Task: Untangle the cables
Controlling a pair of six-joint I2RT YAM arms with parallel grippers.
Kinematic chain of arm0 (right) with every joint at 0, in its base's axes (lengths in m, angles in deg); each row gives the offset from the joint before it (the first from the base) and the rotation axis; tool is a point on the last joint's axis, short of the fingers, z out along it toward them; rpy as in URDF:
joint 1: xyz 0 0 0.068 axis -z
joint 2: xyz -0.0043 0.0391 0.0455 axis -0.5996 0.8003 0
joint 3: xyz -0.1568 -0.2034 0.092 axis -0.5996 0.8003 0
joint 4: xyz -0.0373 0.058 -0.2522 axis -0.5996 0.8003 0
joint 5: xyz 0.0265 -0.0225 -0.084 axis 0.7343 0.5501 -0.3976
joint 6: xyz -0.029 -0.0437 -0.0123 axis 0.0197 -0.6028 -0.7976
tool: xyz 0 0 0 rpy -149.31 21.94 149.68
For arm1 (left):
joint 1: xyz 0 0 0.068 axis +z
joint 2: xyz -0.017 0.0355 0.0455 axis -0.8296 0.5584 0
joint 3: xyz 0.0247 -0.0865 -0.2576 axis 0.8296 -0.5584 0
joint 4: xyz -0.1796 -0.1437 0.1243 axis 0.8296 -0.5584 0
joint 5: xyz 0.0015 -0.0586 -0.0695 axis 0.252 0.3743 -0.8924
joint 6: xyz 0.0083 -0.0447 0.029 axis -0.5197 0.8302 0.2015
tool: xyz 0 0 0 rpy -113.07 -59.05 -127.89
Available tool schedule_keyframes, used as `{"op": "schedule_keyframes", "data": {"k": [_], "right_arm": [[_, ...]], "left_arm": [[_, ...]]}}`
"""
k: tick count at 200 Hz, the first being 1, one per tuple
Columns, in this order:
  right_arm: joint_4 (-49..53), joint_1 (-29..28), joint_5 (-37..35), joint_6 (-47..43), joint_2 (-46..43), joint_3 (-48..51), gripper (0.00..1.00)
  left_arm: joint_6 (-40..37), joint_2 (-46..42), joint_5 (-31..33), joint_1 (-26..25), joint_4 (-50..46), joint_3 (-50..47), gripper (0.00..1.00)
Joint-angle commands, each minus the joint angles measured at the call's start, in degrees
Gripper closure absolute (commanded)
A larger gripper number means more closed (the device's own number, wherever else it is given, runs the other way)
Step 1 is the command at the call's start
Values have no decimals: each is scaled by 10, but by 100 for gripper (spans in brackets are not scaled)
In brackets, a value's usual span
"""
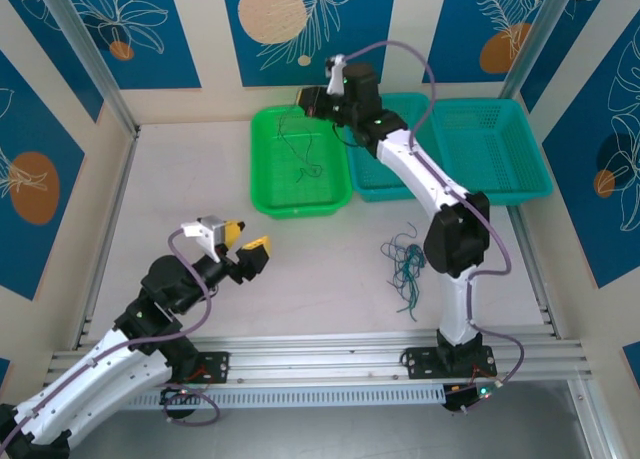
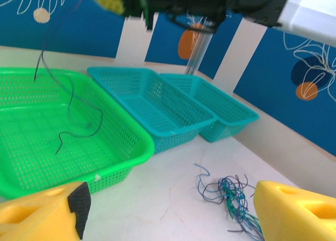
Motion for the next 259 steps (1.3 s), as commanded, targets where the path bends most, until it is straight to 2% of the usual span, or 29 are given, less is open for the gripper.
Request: {"op": "schedule_keyframes", "data": {"k": [1, 11, 19, 29, 38, 61, 91, 112, 129, 167, 189, 205, 229, 242, 259], "right_arm": [[60, -4, -7, -44, 24, 11, 79], [106, -5, 4, -56, 41, -16, 61], [162, -6, 7, -68, 55, -51, 52], [217, -7, 2, -82, 62, -90, 47], [242, -5, 0, -89, 56, -102, 38], [206, 2, 7, -92, -12, -32, 29], [177, 15, 6, -82, -130, 79, 30], [123, 26, -7, -70, -257, 232, 31], [88, 45, -17, -49, -368, 367, 31], [124, 135, -9, 3, -581, 603, 30], [163, 200, 7, 28, -670, 705, 28], [176, 266, 38, 59, -700, 772, 28], [182, 348, 90, 90, -679, 835, 28], [170, 349, 99, 89, -654, 853, 28], [139, 316, 101, 102, -630, 877, 23]], "left_arm": [[-8, 10, 7, 5, -22, 24, 18], [-8, 20, 4, 4, -29, 29, 18], [-6, 29, 2, 4, -31, 33, 18], [-4, 41, 0, 4, -30, 36, 18], [-1, 51, -2, 4, -27, 38, 18], [12, 81, -16, 4, -13, 45, 18], [30, 136, -53, 4, 1, 65, 18], [50, 186, -85, -4, 34, 76, 19], [51, 228, -84, -25, 61, 83, 19], [39, 331, -92, -72, 101, 117, 19], [19, 379, -103, -96, 113, 138, 22], [0, 411, -108, -108, 105, 153, 26], [-15, 440, -108, -118, 91, 169, 26], [-18, 444, -104, -120, 90, 168, 25], [-20, 443, -92, -120, 92, 160, 25]]}}
